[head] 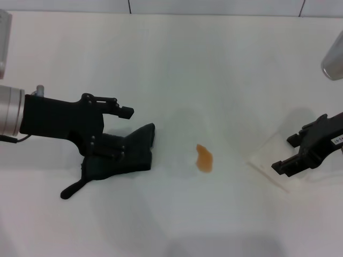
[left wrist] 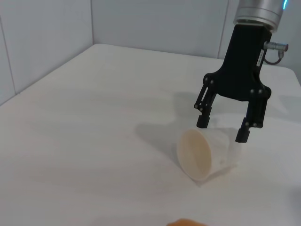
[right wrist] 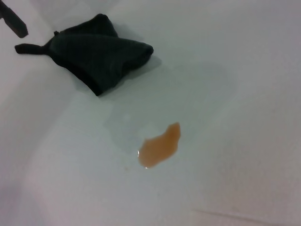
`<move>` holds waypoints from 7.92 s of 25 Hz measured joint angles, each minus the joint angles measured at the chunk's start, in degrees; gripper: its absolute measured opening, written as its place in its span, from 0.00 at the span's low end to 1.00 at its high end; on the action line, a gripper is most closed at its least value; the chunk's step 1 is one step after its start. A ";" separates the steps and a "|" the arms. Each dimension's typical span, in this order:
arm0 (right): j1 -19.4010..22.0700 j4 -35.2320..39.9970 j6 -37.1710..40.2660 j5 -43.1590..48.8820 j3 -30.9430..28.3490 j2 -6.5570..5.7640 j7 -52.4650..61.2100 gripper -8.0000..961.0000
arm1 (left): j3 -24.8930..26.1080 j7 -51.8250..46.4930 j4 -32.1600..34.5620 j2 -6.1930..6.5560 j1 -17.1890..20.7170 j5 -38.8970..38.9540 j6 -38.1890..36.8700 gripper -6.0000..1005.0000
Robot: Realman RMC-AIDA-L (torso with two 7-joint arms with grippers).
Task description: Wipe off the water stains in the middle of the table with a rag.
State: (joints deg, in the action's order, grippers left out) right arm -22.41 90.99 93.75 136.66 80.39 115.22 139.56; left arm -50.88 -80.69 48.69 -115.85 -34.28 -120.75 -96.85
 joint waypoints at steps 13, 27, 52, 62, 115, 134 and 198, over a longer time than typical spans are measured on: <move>0.00 -1.52 -0.42 1.68 -0.50 0.00 0.03 0.80 | 0.00 0.10 0.00 -0.07 0.09 0.00 0.00 0.81; 0.34 -1.85 -0.84 1.19 -0.07 0.01 0.89 0.80 | 0.00 0.06 0.00 -0.07 0.00 0.00 0.00 0.81; 0.00 -5.31 -3.89 0.96 0.73 0.09 0.97 0.80 | 0.00 0.10 0.00 -0.07 -0.26 0.00 0.79 0.81; -0.47 -6.12 -4.37 0.97 1.48 0.09 0.97 0.80 | 0.00 0.10 0.01 -0.07 -0.27 0.00 0.79 0.81; -2.04 -7.01 -4.59 1.02 2.56 0.18 1.01 0.70 | -0.09 0.10 0.00 -0.16 -0.26 0.00 1.41 0.81; -0.71 -5.51 -13.52 -2.10 -5.68 0.08 -4.47 0.63 | 0.27 0.77 -0.06 -0.16 0.21 0.00 2.59 0.81; 5.68 -46.70 -23.06 -41.66 -23.96 -0.17 -55.66 0.63 | 1.04 2.58 0.54 -1.34 1.87 1.18 2.38 0.81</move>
State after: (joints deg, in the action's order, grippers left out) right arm -16.73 44.29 70.69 95.01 56.42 115.05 83.90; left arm -49.85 -78.11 49.23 -117.19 -32.41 -119.57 -94.47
